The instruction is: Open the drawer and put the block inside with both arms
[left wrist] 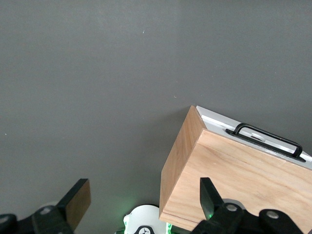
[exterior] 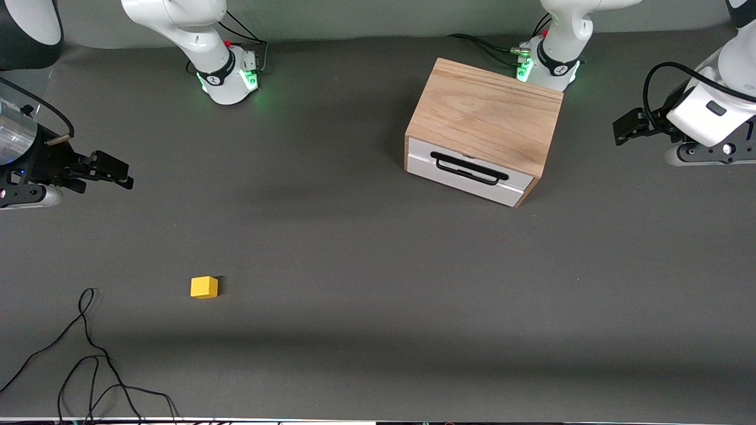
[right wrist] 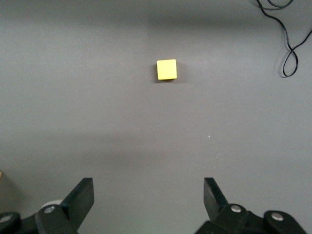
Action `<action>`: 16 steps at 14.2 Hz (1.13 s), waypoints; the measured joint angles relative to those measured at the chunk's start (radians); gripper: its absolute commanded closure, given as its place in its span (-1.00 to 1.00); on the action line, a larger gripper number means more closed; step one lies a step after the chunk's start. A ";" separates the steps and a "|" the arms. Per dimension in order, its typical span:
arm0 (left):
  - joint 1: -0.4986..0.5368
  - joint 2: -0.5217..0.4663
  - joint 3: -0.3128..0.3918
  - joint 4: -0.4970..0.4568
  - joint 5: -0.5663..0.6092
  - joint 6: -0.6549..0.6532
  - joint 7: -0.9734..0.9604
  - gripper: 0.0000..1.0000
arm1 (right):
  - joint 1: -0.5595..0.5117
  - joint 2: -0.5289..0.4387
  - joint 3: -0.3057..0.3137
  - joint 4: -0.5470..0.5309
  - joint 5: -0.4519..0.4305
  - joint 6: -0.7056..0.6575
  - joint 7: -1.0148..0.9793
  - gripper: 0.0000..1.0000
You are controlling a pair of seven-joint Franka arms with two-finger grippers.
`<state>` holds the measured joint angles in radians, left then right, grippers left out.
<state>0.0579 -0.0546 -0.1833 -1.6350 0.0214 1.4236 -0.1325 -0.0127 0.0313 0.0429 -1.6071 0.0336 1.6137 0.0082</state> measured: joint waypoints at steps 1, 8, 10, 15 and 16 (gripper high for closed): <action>0.000 0.000 0.000 0.000 0.000 0.001 0.000 -1.00 | 0.000 0.006 0.000 0.000 0.000 0.004 0.000 -1.00; 0.000 0.000 0.000 -0.001 0.000 0.011 0.000 -1.00 | 0.000 0.035 0.000 0.000 0.000 0.038 0.000 -1.00; 0.000 0.000 0.000 -0.001 0.000 0.011 0.000 -1.00 | 0.000 0.040 0.000 0.000 0.000 0.046 0.002 -1.00; 0.000 0.002 0.000 -0.006 -0.066 0.039 -0.052 -1.00 | 0.000 0.065 0.000 0.014 0.001 0.060 0.004 -1.00; -0.001 0.005 -0.002 -0.008 -0.080 0.042 -0.102 -1.00 | 0.000 0.068 0.000 0.021 0.001 0.061 0.004 -1.00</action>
<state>0.0572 -0.0493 -0.1848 -1.6425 -0.0589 1.4660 -0.2342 -0.0130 0.0990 0.0430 -1.5866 0.0344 1.6743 0.0127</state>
